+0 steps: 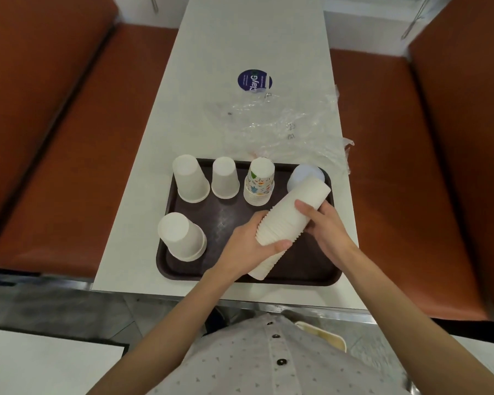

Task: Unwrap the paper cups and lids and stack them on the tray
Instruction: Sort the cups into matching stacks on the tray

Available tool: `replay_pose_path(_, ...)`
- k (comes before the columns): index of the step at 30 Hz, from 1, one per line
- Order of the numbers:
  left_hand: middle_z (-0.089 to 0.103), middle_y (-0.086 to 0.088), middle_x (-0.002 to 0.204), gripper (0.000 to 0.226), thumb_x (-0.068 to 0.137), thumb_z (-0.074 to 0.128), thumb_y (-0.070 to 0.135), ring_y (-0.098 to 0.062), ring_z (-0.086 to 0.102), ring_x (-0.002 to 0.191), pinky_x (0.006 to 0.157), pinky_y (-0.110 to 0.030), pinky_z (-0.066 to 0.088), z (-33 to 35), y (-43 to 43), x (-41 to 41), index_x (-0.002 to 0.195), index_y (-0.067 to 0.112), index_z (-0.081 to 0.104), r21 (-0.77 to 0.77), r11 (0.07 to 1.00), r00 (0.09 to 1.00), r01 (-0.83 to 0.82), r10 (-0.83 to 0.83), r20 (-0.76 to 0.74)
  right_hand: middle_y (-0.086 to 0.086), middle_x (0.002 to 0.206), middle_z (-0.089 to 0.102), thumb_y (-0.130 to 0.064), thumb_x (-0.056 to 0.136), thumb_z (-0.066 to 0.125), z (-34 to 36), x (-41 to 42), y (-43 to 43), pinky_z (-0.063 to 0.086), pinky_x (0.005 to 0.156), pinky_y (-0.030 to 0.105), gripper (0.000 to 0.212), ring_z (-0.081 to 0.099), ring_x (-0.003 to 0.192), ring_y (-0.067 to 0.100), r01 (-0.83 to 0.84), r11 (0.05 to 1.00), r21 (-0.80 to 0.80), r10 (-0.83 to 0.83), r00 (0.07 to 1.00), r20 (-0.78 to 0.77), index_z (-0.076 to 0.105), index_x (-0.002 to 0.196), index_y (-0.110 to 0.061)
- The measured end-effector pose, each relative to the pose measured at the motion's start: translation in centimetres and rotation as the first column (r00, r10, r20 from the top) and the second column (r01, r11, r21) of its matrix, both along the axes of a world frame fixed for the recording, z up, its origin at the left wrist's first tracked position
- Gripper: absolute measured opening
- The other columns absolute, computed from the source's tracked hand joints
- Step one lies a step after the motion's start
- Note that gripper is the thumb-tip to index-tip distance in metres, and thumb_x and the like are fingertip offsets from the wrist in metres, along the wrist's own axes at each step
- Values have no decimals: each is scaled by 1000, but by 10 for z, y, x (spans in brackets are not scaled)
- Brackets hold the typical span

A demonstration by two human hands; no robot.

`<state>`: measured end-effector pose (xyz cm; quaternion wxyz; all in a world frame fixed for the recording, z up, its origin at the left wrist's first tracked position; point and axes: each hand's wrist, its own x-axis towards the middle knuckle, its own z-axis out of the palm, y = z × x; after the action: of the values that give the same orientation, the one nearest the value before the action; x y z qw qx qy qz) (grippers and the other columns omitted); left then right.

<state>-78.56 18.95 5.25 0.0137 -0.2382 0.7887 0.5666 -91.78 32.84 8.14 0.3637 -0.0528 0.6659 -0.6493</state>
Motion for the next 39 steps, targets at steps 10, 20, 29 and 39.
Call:
replay_pose_path(10,70,11,110,77,64,62,81,-1,69,93,76,-22,55,12,-6,-10,129,39,55,175,984,996,31,-46,81,0,119,70,-38,83,74,1,3,-1,60,78,33,54,67,110,19,31,997,75,-34,999,31,55,132,-22)
replay_pose_path(20,73,-1,114,59,74,62,69,-19,71,103,93,-41,57,30,-4,-9,121,33,60,543,837,991,-75,3,132,-3,116,69,-50,79,75,9,6,-19,58,88,39,58,68,105,14,71,993,92,-73,997,18,55,128,-25)
replay_pose_path(29,73,-8,117,62,72,71,67,-25,70,108,87,-39,56,34,9,-15,119,27,66,774,587,971,-237,109,214,2,114,70,-56,80,68,15,13,-38,59,80,34,55,70,100,16,150,986,72,-155,986,59,56,122,-23)
replay_pose_path(39,70,-11,124,69,73,57,72,-35,65,116,102,-61,45,39,-2,-10,118,22,70,869,312,912,-385,273,306,19,120,68,-48,92,60,19,18,-30,51,98,56,50,66,112,34,465,879,-105,-386,823,416,58,128,-14)
